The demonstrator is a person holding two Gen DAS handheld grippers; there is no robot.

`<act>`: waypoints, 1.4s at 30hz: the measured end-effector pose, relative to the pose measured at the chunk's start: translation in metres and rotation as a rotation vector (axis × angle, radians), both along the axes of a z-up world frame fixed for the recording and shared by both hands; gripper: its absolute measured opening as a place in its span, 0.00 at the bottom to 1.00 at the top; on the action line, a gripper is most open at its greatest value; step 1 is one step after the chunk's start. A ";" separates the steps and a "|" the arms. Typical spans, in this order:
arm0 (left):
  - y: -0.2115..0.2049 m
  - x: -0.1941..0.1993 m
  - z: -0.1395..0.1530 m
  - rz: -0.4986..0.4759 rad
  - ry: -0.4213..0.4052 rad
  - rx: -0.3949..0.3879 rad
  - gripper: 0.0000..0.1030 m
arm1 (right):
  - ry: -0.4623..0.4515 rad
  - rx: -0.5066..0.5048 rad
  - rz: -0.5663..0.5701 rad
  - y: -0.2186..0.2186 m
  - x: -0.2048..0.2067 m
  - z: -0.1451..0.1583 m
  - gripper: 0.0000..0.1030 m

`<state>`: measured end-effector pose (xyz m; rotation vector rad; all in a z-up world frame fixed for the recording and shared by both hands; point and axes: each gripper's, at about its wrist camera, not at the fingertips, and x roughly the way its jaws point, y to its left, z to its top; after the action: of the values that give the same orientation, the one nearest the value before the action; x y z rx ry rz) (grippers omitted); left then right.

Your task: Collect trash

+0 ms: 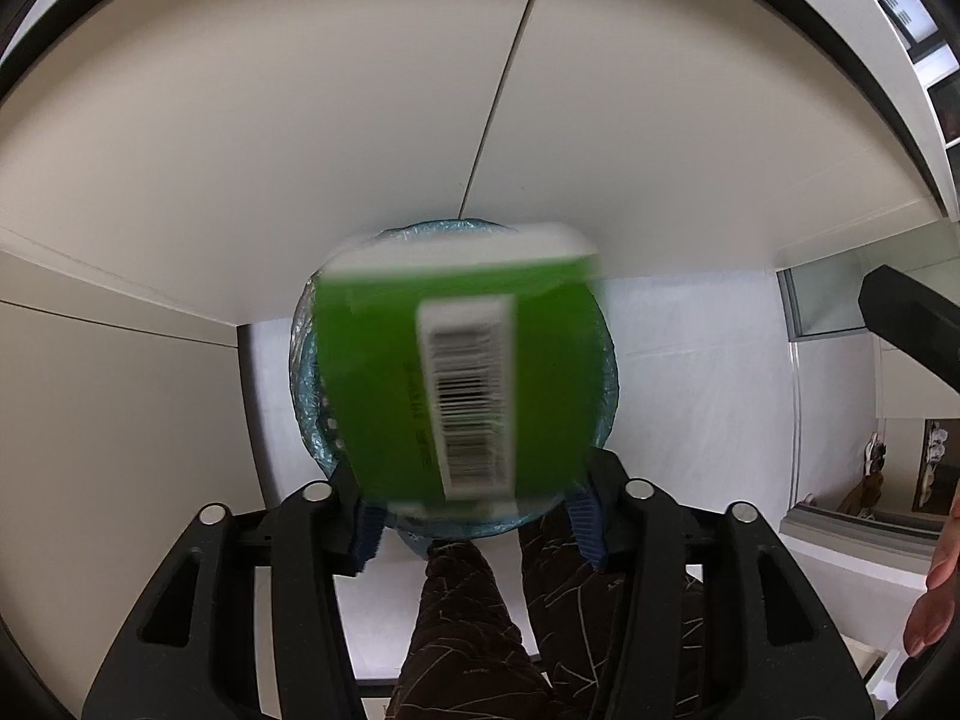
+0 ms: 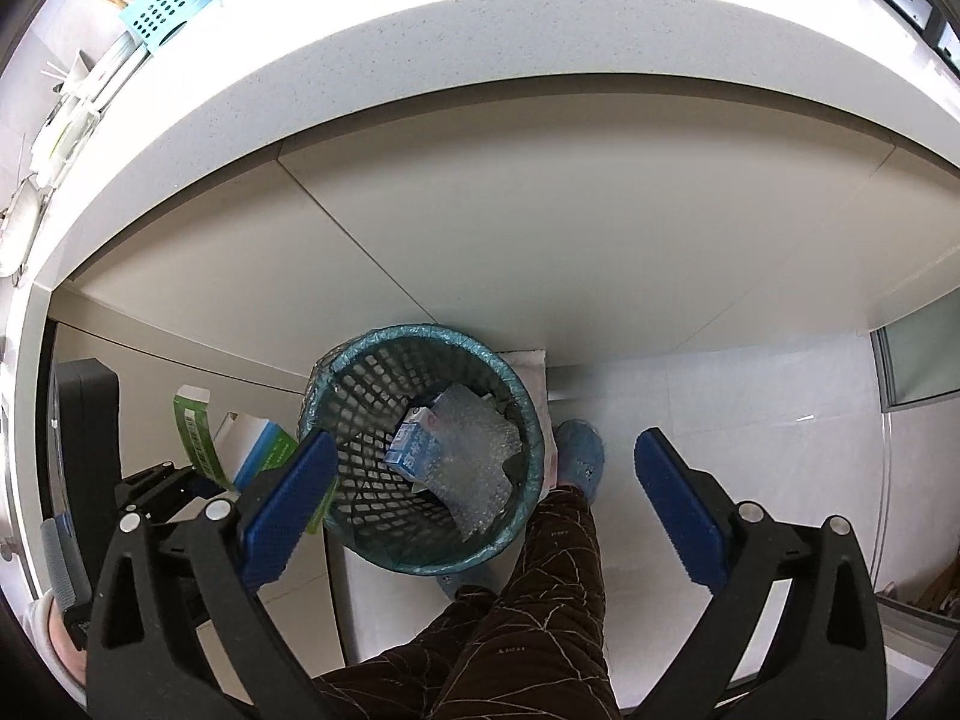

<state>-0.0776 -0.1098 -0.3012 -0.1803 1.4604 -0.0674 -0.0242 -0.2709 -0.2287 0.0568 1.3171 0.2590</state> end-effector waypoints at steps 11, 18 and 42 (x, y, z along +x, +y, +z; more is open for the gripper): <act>0.012 -0.006 0.016 0.050 -0.060 0.014 0.89 | -0.009 -0.011 0.005 0.005 -0.001 -0.003 0.93; 0.019 -0.010 0.066 0.071 -0.172 -0.008 0.94 | -0.074 -0.012 0.026 0.012 -0.003 0.027 0.93; 0.062 -0.058 0.303 0.154 -0.401 0.151 0.94 | -0.297 -0.017 0.038 0.043 -0.052 0.250 0.93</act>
<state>-0.1357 -0.0483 0.0019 -0.1453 1.0437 0.1259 -0.0762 -0.2282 0.0215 -0.0203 1.0258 0.2774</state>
